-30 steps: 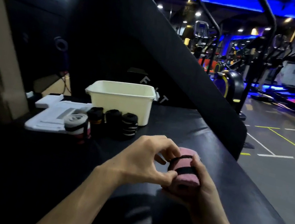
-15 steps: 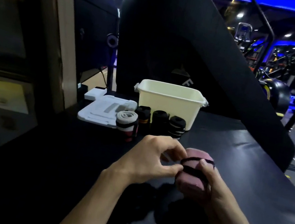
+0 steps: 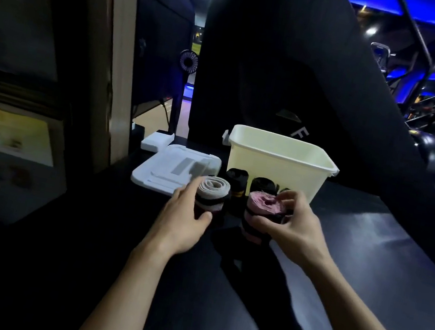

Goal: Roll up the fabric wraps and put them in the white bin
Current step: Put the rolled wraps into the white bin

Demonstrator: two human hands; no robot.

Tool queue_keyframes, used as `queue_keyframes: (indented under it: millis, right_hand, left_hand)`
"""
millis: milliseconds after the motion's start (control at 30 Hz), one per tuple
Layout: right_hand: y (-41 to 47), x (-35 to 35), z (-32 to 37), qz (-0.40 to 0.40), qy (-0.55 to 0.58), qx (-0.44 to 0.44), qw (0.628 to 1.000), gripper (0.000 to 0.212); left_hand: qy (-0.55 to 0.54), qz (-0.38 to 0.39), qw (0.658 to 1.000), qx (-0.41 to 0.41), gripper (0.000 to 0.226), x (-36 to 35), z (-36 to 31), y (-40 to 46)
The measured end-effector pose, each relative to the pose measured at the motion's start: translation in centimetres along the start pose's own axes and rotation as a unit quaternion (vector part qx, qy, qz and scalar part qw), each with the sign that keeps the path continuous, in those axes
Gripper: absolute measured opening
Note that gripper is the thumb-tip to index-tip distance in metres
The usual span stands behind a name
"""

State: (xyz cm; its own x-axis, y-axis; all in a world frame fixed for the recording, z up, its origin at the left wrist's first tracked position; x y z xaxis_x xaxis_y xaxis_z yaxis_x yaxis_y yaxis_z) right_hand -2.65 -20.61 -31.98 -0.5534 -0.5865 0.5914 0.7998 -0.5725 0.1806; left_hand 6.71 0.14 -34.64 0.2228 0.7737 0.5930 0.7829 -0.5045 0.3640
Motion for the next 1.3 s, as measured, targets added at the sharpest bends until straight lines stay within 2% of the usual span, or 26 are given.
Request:
queue_keyframes:
  millis: [100, 167, 300, 400, 500, 633, 800, 867, 967, 1000, 1067, 1133, 1233, 1300]
  right_hand:
    - [1.0, -2.0, -0.8, -0.006, -0.015, 0.023, 1.000, 0.063]
    - [1.3, -2.6, -1.5, -0.024, -0.025, 0.036, 0.999, 0.064]
    - [1.9, -2.0, -2.2, -0.050, -0.053, 0.036, 0.997, 0.062]
    - [1.4, -1.5, -2.9, -0.052, -0.079, 0.054, 0.994, 0.061]
    - [0.9, -1.6, -3.6, -0.053, -0.081, 0.072, 0.993, 0.060]
    - [1.1, -1.9, -4.2, -0.059, -0.064, 0.079, 0.993, 0.060]
    - [1.4, -2.2, -4.7, -0.066, -0.061, 0.081, 0.993, 0.059]
    - [1.5, -2.2, -4.6, -0.072, -0.072, 0.080, 0.992, 0.058]
    - [1.7, -2.3, -4.3, -0.079, -0.078, 0.063, 0.992, 0.058]
    - [1.8, -2.3, -4.3, -0.083, -0.083, 0.060, 0.991, 0.057]
    - [1.8, -2.3, -4.3, -0.098, -0.077, 0.058, 0.991, 0.053]
    - [1.6, -2.1, -4.1, -0.112, -0.048, 0.062, 0.991, 0.050]
    - [0.5, -1.1, -2.9, -0.130, 0.020, 0.079, 0.988, 0.047]
    - [-0.6, 0.2, -1.8, -0.132, 0.069, 0.097, 0.984, 0.052]
  left_hand:
    - [-0.059, 0.036, 0.997, 0.034, 0.085, -1.2, 0.7, 0.3]
    - [-0.072, 0.039, 0.996, 0.028, 0.087, -1.8, 1.1, 0.3]
    - [-0.114, 0.046, 0.992, -0.002, 0.080, -2.1, 0.9, 0.2]
    - [-0.098, 0.053, 0.994, -0.014, 0.073, -1.7, 0.5, -0.4]
    - [0.001, 0.067, 0.998, -0.018, 0.064, -0.3, -0.5, 0.3]
    - [0.180, 0.024, 0.980, -0.078, 0.034, 2.2, -3.0, 6.9]
    - [0.296, 0.040, 0.938, -0.174, 0.046, 0.9, -5.0, 16.6]
    - [0.338, 0.063, 0.922, -0.177, 0.042, 0.0, -4.7, 19.1]
    - [0.384, 0.075, 0.909, -0.147, 0.011, -0.8, -4.5, 20.9]
    - [0.387, 0.067, 0.908, -0.146, 0.004, -0.8, -4.4, 21.1]
    - [0.385, 0.036, 0.906, -0.169, 0.017, -0.3, -4.5, 21.1]
    - [0.373, -0.012, 0.911, -0.177, 0.011, 1.4, -5.0, 20.6]
    - [0.319, -0.088, 0.928, -0.169, 0.001, 6.1, -6.8, 17.9]
    - [0.323, -0.123, 0.922, -0.176, 0.008, 10.4, -7.9, 14.9]
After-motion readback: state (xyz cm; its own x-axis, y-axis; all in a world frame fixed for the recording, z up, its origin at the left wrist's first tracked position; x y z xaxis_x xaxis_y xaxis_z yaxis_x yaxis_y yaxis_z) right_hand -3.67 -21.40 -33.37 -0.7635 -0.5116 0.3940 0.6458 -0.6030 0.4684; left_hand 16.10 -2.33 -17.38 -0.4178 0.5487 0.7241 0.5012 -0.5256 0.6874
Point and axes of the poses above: each hand's wrist, its own y-axis towards the middle knuckle, its own x-axis out of the back of the hand, z = x × y, the point moved 2 cm from there along y, towards the middle knuckle, and after that the axes turned 10 degrees about -x, right-handed, at the moved point
